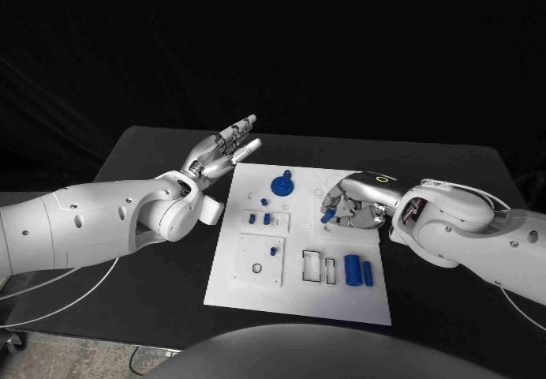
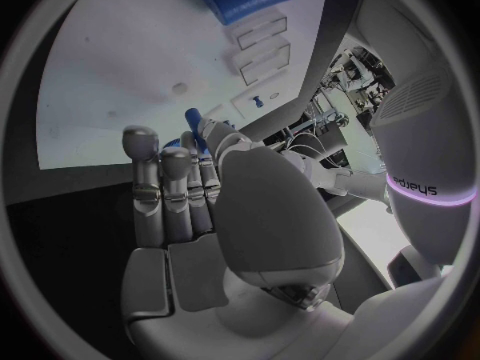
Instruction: Assemble the parts on the task board
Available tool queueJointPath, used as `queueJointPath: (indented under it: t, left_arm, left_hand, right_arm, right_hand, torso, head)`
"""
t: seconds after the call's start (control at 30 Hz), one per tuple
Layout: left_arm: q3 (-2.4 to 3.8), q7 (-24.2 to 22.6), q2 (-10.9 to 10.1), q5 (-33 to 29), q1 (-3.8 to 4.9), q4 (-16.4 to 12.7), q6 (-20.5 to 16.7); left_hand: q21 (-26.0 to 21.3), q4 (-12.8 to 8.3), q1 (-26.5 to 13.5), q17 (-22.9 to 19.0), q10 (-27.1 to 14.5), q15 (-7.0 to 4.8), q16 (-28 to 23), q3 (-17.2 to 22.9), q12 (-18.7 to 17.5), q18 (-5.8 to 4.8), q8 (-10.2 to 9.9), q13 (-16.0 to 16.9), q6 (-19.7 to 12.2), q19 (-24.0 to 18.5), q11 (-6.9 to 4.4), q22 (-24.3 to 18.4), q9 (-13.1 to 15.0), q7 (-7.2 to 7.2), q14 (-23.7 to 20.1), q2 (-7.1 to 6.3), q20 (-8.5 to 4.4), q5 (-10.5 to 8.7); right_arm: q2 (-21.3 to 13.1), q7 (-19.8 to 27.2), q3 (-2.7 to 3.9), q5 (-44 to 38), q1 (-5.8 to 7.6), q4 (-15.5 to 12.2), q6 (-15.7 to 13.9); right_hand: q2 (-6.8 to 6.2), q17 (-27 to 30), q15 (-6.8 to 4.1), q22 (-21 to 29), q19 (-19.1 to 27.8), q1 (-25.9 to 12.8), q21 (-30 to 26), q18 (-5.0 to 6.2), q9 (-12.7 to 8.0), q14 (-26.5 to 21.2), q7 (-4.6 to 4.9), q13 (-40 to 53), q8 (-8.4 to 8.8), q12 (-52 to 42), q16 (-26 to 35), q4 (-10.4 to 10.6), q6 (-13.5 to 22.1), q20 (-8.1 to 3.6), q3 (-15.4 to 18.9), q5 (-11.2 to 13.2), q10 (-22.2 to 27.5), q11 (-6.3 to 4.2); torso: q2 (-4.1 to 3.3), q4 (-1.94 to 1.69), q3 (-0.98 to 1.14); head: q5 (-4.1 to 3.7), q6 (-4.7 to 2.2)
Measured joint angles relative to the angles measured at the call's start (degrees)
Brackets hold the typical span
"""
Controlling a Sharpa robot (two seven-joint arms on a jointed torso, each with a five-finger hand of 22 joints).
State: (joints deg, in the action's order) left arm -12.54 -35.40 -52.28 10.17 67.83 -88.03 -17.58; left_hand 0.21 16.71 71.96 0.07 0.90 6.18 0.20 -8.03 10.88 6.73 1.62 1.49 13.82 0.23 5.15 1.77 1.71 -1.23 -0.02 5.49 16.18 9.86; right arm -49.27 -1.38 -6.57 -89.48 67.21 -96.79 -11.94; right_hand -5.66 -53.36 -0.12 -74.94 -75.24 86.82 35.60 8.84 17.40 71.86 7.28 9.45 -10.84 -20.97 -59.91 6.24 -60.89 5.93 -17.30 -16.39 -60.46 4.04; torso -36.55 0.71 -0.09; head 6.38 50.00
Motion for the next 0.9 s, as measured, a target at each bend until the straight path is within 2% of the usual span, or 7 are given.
queueJointPath:
  t: [0.2, 0.23, 0.27, 0.4, 0.67, 0.9]
  left_arm:
    - [-0.01, 0.23, 0.14, -0.28, 0.0, 0.1, 0.47]
    - [-0.01, 0.27, 0.17, -0.32, -0.01, 0.15, 0.55]
    - [-0.02, 0.31, 0.19, -0.35, -0.02, 0.2, 0.6]
    - [-0.02, 0.43, 0.29, -0.44, -0.08, 0.35, 0.72]
    - [-0.01, 0.66, 0.58, -0.59, -0.21, 0.62, 0.89]
    - [-0.01, 0.82, 0.67, -1.11, -0.29, 1.08, 1.06]
  left_hand:
    - [0.0, 0.01, 0.61, 0.01, 0.0, 0.57, 0.0, -0.67, 0.42, 0.01, 0.0, 0.06, 0.0, 0.21, 0.0, 0.28, 0.0, 0.0, -0.01, 0.64, 0.21, 0.66]
    - [0.0, 0.01, 0.65, 0.01, 0.09, 0.57, 0.0, -0.95, 0.42, 0.2, 0.0, 0.06, 0.0, 0.21, 0.1, 0.28, 0.0, 0.0, -0.01, 1.1, 0.21, 0.67]
    - [0.0, 0.01, 0.7, 0.01, 0.2, 0.57, 0.0, -0.95, 0.42, 0.76, 0.0, 0.06, 0.0, 0.21, 0.2, 0.29, 0.0, 0.0, -0.01, 1.15, 0.21, 0.67]
    - [0.0, 0.1, 0.86, 0.01, 0.0, 0.57, 0.0, -1.04, 0.42, 0.88, 0.0, 0.05, -0.04, 0.21, 0.41, 0.16, 0.0, 0.04, -0.02, 1.49, 0.21, 0.91]
    - [0.0, 0.02, 1.07, 0.01, 0.15, 0.77, 0.0, -1.6, 0.97, 0.88, 0.0, 0.11, 0.0, 0.21, 1.16, 0.26, -0.01, 0.4, 0.19, 2.43, 0.21, 1.45]
    - [0.0, 0.01, 1.61, 0.02, 0.1, 1.31, 0.0, -2.38, 1.43, 0.87, 0.0, 0.16, 0.0, 0.42, 1.75, 0.86, -0.01, 0.4, 0.28, 2.96, 0.41, 1.77]
  right_arm:
    - [-0.24, -0.45, 0.04, 1.47, 1.64, -2.55, 0.12]
    - [-0.06, -0.61, 0.04, 1.71, 1.8, -3.01, 0.3]
    - [0.19, -0.72, 0.04, 1.88, 1.88, -3.34, 0.48]
    - [2.37, -1.2, 0.04, 2.29, 1.88, -4.38, 1.52]
    - [9.18, -1.76, 0.02, 1.05, 0.04, -3.88, 3.27]
    - [15.59, -1.81, 0.03, -1.01, -2.23, -0.43, 4.48]
  right_hand:
    - [0.01, 0.17, 0.0, 0.0, 0.0, 0.01, 0.0, 0.0, 0.33, 0.0, -0.02, 0.0, 0.06, 0.01, 0.0, 0.0, -0.01, 0.0, 0.0, 0.3, -0.28, 0.04]
    - [0.01, 0.26, 0.0, 0.01, 0.0, 0.01, 0.0, 0.0, 0.32, 0.0, -0.02, 0.0, 0.07, 0.01, 0.0, 0.0, -0.01, 0.0, 0.0, 0.31, -0.29, 0.03]
    - [0.01, 0.28, 0.0, 0.01, 0.0, 0.01, 0.0, 0.0, 0.32, 0.0, -0.02, -0.01, 0.08, 0.01, 0.0, 0.0, 0.0, 0.0, 0.0, 0.31, -0.35, -0.04]
    - [0.01, 0.28, 0.0, 0.01, 0.0, 0.01, 0.0, 0.0, 0.32, 0.0, -0.03, -0.09, 0.13, 0.15, 0.0, 0.01, -0.01, 0.0, 0.01, 0.31, -0.36, -0.04]
    - [0.01, 0.34, 0.0, 0.02, 0.01, 0.01, 0.0, 0.0, 0.32, 0.0, -0.09, -0.14, -0.06, 0.24, 0.01, 0.01, -0.38, 0.0, 0.02, 0.35, -0.37, -0.04]
    - [-0.01, 0.71, 0.0, 0.02, 0.01, -0.01, -0.12, 0.01, 0.38, 0.0, -0.03, -0.34, -0.06, 0.68, 0.29, -0.22, -0.44, 0.0, -0.21, 0.45, -0.42, 0.01]
  torso:
    - [0.01, 0.0, -0.01]
    - [0.01, 0.0, -0.01]
    - [0.01, 0.0, -0.01]
    - [0.01, 0.03, 0.02]
    - [0.03, -0.03, 0.04]
    - [0.02, -0.1, 0.01]
  head:
    - [0.06, 0.0]
    - [0.1, 0.0]
    - [0.15, 0.0]
    - [0.26, 0.0]
    - [0.38, 0.0]
    - [1.13, 0.0]
